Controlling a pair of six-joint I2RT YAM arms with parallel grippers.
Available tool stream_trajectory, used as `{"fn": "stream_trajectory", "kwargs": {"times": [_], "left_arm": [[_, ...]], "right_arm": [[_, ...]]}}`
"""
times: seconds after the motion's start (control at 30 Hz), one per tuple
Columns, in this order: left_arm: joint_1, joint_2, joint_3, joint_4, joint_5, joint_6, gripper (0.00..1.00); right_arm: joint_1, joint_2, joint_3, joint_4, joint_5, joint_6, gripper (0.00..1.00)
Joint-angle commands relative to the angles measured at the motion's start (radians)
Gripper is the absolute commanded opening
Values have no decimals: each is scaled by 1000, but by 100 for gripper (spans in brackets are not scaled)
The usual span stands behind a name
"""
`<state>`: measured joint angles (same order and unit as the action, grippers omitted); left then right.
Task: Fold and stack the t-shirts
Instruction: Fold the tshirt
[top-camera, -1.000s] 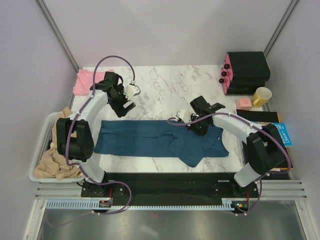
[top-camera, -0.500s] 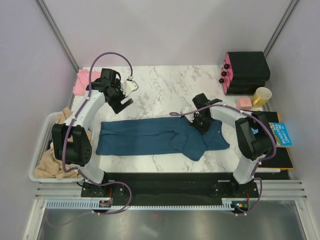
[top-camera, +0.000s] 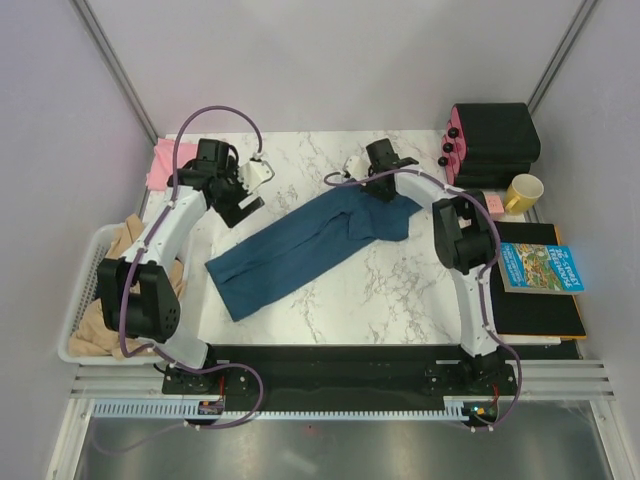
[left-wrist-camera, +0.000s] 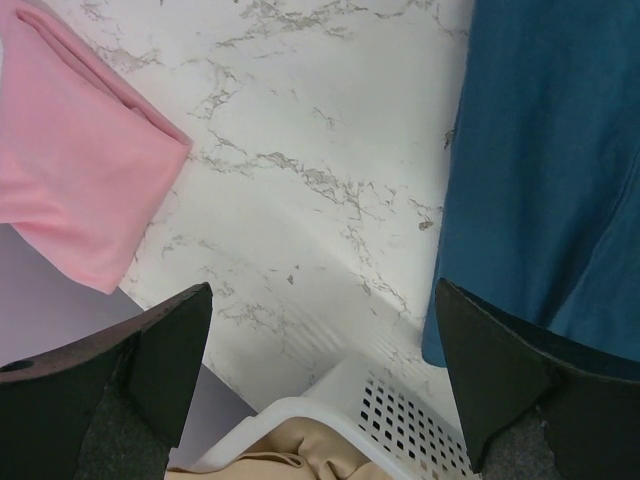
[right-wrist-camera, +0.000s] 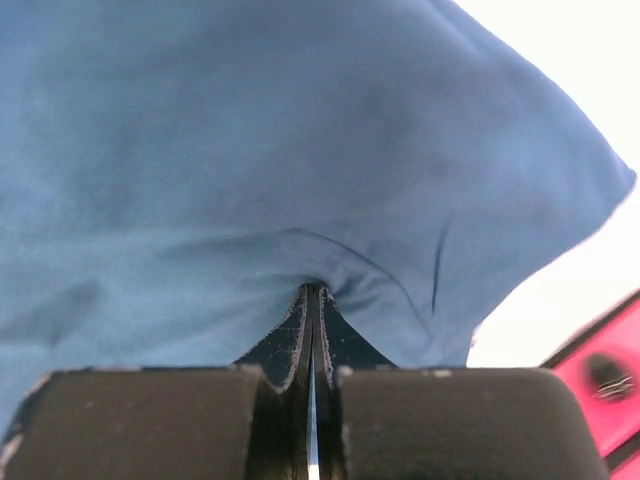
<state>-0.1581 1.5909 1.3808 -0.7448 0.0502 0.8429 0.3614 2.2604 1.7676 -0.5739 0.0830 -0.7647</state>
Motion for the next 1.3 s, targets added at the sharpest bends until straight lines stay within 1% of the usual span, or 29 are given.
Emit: {"fn": "stream_trajectory", "kwargs": {"times": [0.0, 0.03, 0.07, 0.13, 0.17, 0.2, 0.23, 0.3, 0.33, 0.4, 0.43, 0.53, 0.57, 0.63, 0.7, 0.73, 0.83, 0.9, 0.97, 1.1, 1.13, 1.27], "left_arm": [[3, -29, -37, 44, 11, -10, 100], [3, -29, -39, 44, 16, -13, 100], [3, -29, -42, 45, 19, -19, 100], [3, -34, -55, 48, 23, -19, 100], [3, -37, -60, 53, 23, -19, 100], [3, -46, -75, 56, 25, -19, 100], [3, -51, -84, 67, 28, -19, 100], [3, -57, -118, 77, 40, -16, 100], [2, -58, -129, 91, 45, -15, 100], [0, -52, -152, 104, 59, -15, 100], [-3, -42, -160, 113, 65, -15, 100], [-15, -16, -193, 183, 60, -8, 100], [-18, -6, -203, 224, 56, 2, 100], [-29, 13, -224, 248, 45, 19, 99], [-37, 56, -229, 254, 37, 33, 92], [-40, 72, -229, 254, 36, 33, 81], [-40, 115, -238, 251, 7, 41, 71], [-38, 121, -255, 222, -4, 59, 71], [-40, 106, -284, 196, -3, 91, 73], [-38, 12, -344, 118, 37, 148, 77], [-38, -26, -356, 93, 40, 165, 80], [-38, -68, -400, 30, 79, 174, 82]], "right_arm": [[-6, 160, 151, 219, 87, -61, 0], [-7, 195, 202, 288, 118, -73, 0], [-3, 209, 216, 337, 154, -73, 8], [1, 231, 252, 438, 207, -67, 15], [2, 226, 256, 462, 256, -55, 15], [2, 216, 251, 479, 267, -41, 15], [4, 173, 218, 517, 279, -21, 18], [4, 111, 159, 566, 314, 28, 29], [4, 43, 103, 610, 326, 47, 36], [5, -22, 46, 620, 342, 105, 38], [4, -83, 27, 618, 342, 119, 39], [4, -185, 0, 577, 331, 188, 40], [4, -203, 3, 536, 322, 205, 41], [5, -248, 7, 462, 302, 235, 40], [7, -274, 0, 419, 297, 246, 39], [7, -303, -6, 407, 291, 248, 38], [7, -354, -33, 373, 294, 254, 37], [8, -380, -49, 355, 293, 251, 37], [7, -395, -62, 347, 294, 245, 37], [7, -426, -79, 327, 294, 235, 38], [7, -429, -79, 325, 291, 234, 38], [7, -429, -69, 324, 291, 229, 38]]}}
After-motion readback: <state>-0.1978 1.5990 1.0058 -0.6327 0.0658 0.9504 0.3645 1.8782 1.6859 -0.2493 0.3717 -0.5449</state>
